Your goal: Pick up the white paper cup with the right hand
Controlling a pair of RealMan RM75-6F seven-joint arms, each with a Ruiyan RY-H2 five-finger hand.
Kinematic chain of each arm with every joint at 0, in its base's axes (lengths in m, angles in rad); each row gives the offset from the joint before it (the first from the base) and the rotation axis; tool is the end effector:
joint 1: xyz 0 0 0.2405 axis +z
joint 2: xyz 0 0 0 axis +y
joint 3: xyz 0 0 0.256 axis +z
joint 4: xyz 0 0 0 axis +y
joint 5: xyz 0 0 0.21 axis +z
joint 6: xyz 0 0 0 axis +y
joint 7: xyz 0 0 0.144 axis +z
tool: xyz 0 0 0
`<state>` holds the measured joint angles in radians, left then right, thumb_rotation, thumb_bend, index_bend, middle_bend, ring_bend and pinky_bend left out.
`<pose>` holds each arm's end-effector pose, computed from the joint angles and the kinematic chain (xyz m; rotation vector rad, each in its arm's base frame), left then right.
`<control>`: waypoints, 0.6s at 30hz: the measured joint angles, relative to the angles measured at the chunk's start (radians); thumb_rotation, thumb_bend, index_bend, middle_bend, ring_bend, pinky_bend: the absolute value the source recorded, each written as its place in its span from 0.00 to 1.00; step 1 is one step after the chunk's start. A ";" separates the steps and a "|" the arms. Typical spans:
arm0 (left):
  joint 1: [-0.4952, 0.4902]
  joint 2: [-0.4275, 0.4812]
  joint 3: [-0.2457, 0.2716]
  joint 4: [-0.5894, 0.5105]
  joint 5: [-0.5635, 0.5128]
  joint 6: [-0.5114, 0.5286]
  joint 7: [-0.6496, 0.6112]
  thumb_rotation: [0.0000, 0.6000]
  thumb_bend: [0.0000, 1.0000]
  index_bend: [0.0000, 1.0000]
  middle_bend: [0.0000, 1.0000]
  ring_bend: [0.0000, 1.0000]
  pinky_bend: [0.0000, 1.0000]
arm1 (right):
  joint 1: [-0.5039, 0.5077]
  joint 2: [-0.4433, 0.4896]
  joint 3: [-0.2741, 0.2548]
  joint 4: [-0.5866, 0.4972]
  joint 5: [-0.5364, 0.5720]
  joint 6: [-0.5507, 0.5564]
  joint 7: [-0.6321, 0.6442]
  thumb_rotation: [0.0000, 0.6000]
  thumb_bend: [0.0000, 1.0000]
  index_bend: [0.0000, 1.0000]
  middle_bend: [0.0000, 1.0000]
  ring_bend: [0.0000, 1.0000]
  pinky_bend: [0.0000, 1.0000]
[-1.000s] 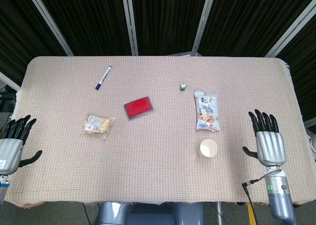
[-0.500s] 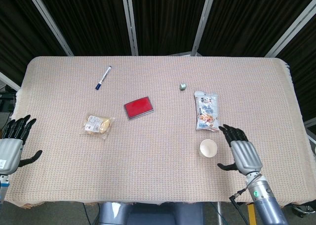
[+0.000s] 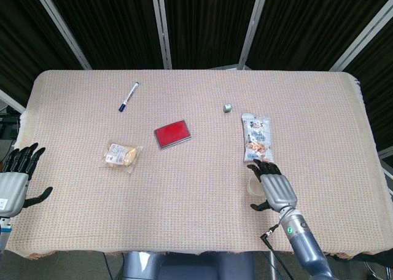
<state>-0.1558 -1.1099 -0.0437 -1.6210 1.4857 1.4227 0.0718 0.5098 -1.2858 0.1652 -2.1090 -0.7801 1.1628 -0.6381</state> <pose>-0.3023 0.2012 0.1529 -1.4742 -0.8579 -0.8581 -0.1637 -0.2489 0.0486 1.6534 -1.3004 0.7294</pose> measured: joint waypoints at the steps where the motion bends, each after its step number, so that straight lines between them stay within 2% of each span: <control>1: 0.000 0.000 0.000 0.000 0.000 0.000 0.000 1.00 0.19 0.00 0.00 0.00 0.00 | 0.007 -0.007 0.001 0.008 0.013 0.002 -0.006 1.00 0.07 0.15 0.00 0.00 0.00; 11: -0.001 0.000 0.000 0.001 -0.001 -0.001 0.001 1.00 0.19 0.00 0.00 0.00 0.00 | 0.048 -0.061 -0.005 0.099 0.119 0.019 -0.032 1.00 0.12 0.24 0.00 0.00 0.00; 15: 0.000 -0.001 0.000 0.001 -0.001 0.000 0.003 1.00 0.19 0.00 0.00 0.00 0.00 | 0.054 -0.071 -0.016 0.117 0.132 0.025 -0.027 1.00 0.14 0.26 0.00 0.00 0.00; 18: 0.000 -0.001 0.000 0.000 -0.001 0.000 0.003 1.00 0.19 0.00 0.00 0.00 0.00 | 0.058 -0.074 -0.024 0.127 0.133 0.030 -0.028 1.00 0.17 0.31 0.00 0.00 0.00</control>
<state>-0.1561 -1.1113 -0.0437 -1.6206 1.4850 1.4229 0.0752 0.5677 -1.3598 0.1412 -1.9823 -0.6475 1.1924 -0.6664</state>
